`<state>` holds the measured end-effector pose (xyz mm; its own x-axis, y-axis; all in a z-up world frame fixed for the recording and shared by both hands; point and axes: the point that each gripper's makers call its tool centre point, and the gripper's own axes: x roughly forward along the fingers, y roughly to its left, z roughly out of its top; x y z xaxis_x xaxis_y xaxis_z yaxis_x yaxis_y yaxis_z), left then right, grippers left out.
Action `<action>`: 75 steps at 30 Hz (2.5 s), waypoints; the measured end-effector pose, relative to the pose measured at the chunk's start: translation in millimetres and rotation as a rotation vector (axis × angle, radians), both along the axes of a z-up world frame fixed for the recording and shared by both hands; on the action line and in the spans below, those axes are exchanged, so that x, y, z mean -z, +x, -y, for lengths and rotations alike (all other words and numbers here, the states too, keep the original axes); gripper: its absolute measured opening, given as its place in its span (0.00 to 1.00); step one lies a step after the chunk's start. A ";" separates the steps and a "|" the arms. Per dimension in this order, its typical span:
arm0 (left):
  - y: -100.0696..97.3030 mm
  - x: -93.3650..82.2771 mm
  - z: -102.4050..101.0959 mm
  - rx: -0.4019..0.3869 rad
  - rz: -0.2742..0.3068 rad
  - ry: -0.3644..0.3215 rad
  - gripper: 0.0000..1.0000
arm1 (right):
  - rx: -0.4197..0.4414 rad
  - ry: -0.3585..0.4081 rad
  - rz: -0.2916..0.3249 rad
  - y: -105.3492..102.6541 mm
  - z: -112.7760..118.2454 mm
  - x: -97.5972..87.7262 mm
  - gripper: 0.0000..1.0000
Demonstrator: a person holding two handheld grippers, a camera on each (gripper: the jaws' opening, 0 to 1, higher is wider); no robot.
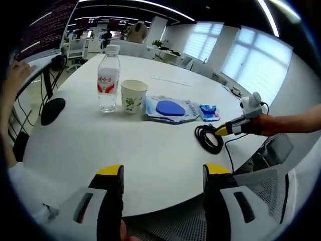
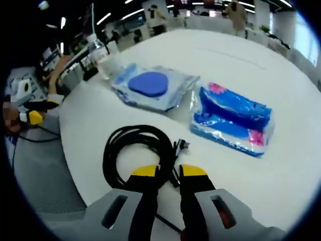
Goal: Arrange the tabletop items into an orderly group along one side of the table until the central work area is clear of visible clutter.
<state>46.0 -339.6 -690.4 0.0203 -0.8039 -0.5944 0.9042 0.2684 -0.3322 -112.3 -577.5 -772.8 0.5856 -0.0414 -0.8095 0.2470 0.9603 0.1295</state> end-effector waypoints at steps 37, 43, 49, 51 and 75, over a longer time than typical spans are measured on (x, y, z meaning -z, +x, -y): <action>4.3 -2.8 1.6 -0.009 -0.004 -0.033 0.64 | -0.734 -0.361 -0.280 31.1 5.1 -2.5 0.12; 3.6 -2.2 2.3 -0.004 -0.006 -0.033 0.64 | -0.592 -0.288 -0.229 28.0 8.0 -4.8 0.17; 3.2 -2.9 4.6 0.011 -0.003 -0.032 0.64 | -0.457 -0.253 -0.183 21.7 15.3 -11.0 0.21; 3.3 -2.9 6.4 0.021 0.000 -0.029 0.64 | -0.456 -0.264 -0.184 18.1 14.5 -14.3 0.23; 30.1 -5.3 3.0 0.074 0.034 -0.023 0.64 | -0.106 -0.138 0.101 -30.3 -42.2 -65.7 0.56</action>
<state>76.1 -342.5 -685.1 -0.0199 -0.8172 -0.5760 0.9321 0.1932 -0.3063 -142.6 -535.3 -707.1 0.6709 -0.0818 -0.7371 0.1355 0.9907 0.0134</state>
